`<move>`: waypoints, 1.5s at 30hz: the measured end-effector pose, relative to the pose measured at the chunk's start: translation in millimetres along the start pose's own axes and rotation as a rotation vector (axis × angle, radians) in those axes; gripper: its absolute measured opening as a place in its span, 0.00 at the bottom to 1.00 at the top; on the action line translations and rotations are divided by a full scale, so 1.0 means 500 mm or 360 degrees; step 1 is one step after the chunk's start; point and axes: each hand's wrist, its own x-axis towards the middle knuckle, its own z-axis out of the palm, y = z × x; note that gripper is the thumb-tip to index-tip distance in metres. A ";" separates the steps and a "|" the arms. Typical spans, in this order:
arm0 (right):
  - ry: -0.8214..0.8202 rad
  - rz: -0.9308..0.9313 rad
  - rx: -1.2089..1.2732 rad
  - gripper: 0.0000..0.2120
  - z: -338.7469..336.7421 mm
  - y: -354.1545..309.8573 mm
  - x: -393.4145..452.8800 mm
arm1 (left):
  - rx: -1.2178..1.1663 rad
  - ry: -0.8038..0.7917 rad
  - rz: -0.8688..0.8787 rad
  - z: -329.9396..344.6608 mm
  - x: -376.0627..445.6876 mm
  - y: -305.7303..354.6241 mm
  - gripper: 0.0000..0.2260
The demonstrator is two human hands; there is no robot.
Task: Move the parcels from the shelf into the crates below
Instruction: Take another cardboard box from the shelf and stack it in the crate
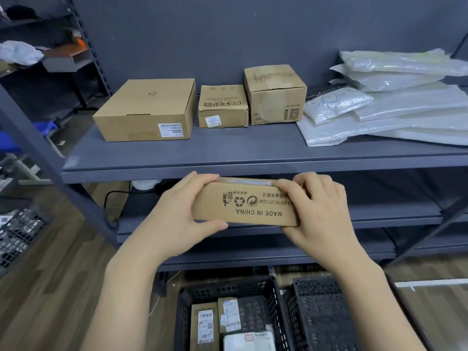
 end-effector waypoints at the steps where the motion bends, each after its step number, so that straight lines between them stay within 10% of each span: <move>1: 0.0056 0.0021 -0.0017 0.33 -0.003 -0.003 0.000 | 0.0020 0.0071 0.0050 -0.002 0.000 0.008 0.33; 23: 0.0088 0.0150 0.0476 0.37 -0.011 0.027 0.014 | 0.0188 0.0846 0.0702 0.041 0.029 -0.026 0.26; 45: 0.0253 0.0345 0.1060 0.44 -0.012 0.072 0.017 | -0.0524 0.0454 0.0281 0.008 0.023 -0.042 0.26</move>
